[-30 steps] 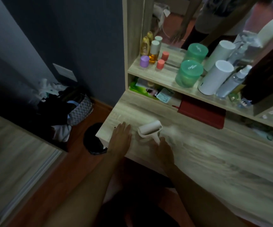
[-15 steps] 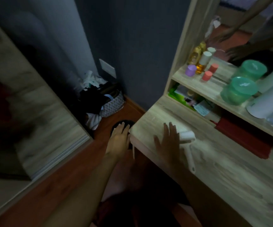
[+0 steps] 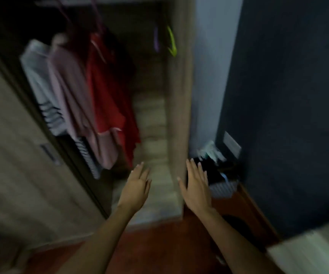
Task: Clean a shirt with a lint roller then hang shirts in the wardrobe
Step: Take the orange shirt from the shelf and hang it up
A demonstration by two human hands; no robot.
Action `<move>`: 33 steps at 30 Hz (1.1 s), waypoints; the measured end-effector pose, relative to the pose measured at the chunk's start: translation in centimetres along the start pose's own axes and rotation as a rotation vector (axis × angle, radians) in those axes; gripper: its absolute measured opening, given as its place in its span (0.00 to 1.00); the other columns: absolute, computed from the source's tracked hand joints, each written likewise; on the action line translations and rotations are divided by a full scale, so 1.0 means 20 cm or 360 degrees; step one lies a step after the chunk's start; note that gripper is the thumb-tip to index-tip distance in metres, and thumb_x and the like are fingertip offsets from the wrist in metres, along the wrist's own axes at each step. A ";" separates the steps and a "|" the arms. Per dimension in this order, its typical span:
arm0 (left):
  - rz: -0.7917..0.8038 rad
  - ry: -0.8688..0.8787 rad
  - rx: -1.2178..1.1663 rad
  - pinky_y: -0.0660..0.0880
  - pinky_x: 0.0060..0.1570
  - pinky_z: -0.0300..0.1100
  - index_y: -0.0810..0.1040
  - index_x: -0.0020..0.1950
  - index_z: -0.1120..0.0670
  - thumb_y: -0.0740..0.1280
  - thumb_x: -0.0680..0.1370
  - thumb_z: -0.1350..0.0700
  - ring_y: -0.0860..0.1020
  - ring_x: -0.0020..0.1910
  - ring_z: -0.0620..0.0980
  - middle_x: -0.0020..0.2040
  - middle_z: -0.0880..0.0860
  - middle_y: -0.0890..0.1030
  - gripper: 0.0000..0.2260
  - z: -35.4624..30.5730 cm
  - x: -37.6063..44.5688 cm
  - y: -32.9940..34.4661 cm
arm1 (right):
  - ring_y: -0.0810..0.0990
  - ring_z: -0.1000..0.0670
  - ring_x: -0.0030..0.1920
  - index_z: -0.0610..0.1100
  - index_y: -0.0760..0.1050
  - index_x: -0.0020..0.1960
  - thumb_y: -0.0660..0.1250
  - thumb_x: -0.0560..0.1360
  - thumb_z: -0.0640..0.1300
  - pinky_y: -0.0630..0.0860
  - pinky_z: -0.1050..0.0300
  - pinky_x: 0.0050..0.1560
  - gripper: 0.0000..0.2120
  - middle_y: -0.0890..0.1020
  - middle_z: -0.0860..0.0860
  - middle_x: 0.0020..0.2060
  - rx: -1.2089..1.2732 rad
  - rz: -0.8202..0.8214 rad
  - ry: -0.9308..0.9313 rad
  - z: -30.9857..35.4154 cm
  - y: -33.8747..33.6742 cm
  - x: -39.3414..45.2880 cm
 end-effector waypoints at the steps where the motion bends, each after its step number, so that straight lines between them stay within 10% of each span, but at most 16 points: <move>1: -0.0099 0.0022 0.0056 0.61 0.73 0.51 0.69 0.73 0.59 0.52 0.81 0.50 0.66 0.73 0.60 0.73 0.61 0.67 0.23 0.09 0.07 -0.11 | 0.49 0.45 0.79 0.46 0.50 0.79 0.57 0.80 0.56 0.47 0.46 0.77 0.33 0.54 0.49 0.78 0.0011 -0.0044 -0.0092 0.13 -0.01 0.12; 6: -0.0480 0.0216 0.0223 0.73 0.62 0.58 0.76 0.66 0.60 0.57 0.78 0.53 0.76 0.64 0.62 0.66 0.62 0.76 0.21 0.40 0.47 -0.80 | 0.50 0.46 0.78 0.48 0.51 0.79 0.54 0.79 0.60 0.47 0.48 0.76 0.32 0.53 0.52 0.78 0.0048 -0.0320 -0.0458 0.77 -0.25 0.72; 19: -0.1278 0.0524 0.0669 0.55 0.72 0.47 0.69 0.73 0.56 0.59 0.80 0.53 0.64 0.75 0.56 0.74 0.57 0.67 0.21 0.36 1.30 -2.18 | 0.47 0.52 0.78 0.52 0.51 0.78 0.55 0.80 0.58 0.47 0.50 0.78 0.29 0.55 0.54 0.78 -0.0161 -0.0990 -0.1017 1.81 -1.32 1.59; 29: -0.1203 0.0236 0.0771 0.48 0.76 0.50 0.61 0.76 0.51 0.60 0.80 0.47 0.54 0.78 0.52 0.79 0.53 0.57 0.26 0.27 1.89 -2.46 | 0.51 0.50 0.78 0.55 0.52 0.77 0.54 0.81 0.56 0.49 0.47 0.76 0.27 0.58 0.53 0.78 -0.0452 -0.0965 -0.1129 1.93 -1.46 2.13; 33: -0.1052 0.0107 0.0739 0.47 0.75 0.58 0.70 0.70 0.51 0.61 0.79 0.49 0.62 0.75 0.52 0.72 0.53 0.69 0.19 0.23 2.03 -2.51 | 0.53 0.49 0.77 0.57 0.52 0.77 0.54 0.80 0.57 0.48 0.43 0.76 0.27 0.59 0.53 0.77 -0.0560 -0.0895 -0.1172 1.99 -1.48 2.26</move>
Point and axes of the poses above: each hand's wrist, its own x-axis towards the middle knuckle, its own y-axis out of the palm, z = x × y, the point moved 2 cm from there along x, towards the middle knuckle
